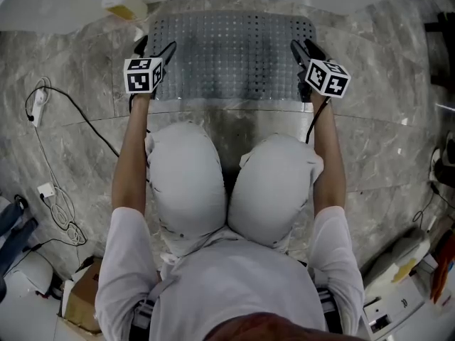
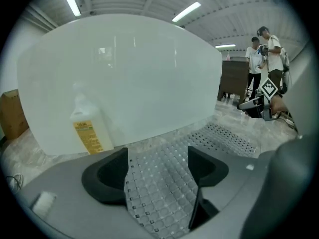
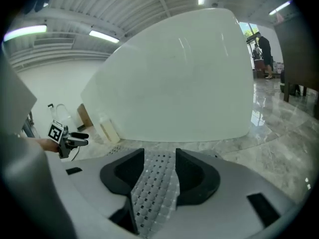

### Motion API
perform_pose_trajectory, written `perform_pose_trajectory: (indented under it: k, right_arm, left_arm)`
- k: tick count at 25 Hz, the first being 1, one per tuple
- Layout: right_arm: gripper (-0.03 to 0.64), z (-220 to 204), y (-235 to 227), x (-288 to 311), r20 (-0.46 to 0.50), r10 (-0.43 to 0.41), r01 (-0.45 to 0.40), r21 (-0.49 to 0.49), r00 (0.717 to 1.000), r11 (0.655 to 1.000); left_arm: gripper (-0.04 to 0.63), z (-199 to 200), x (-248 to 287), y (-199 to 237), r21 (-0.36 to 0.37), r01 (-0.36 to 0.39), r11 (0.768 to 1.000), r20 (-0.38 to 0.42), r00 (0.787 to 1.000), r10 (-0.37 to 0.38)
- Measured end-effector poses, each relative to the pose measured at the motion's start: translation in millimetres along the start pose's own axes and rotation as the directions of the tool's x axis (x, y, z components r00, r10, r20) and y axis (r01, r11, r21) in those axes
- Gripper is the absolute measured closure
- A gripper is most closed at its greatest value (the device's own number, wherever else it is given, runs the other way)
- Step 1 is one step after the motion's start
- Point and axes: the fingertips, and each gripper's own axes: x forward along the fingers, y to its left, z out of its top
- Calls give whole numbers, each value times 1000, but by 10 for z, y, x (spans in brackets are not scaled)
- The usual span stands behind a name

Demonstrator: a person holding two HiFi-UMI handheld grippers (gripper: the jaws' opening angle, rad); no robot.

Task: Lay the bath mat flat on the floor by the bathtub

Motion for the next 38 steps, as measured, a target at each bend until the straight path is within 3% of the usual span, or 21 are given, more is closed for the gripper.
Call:
perform_pose_trajectory:
  k: [11, 20, 31, 38]
  right_arm:
    - [441, 787, 591, -418, 162, 105, -72, -198, 981, 977]
    - [493, 1350, 1088, -856, 280, 177, -75, -338, 944, 938]
    - [542, 1735, 1390, -1207, 332, 251, -83, -447, 909, 891]
    - [581, 2171, 1608, -1476, 338, 252, -93, -421, 907, 902]
  left_arm:
    - [258, 912, -645, -233, 60, 14, 998, 255, 967, -29]
    - [313, 1542, -1215, -479, 101, -3, 995, 400, 916, -38]
    - [345, 2123, -1556, -741, 179, 12, 984, 475, 874, -97]
    - [418, 2657, -1941, -833, 191, 4, 982, 498, 861, -101]
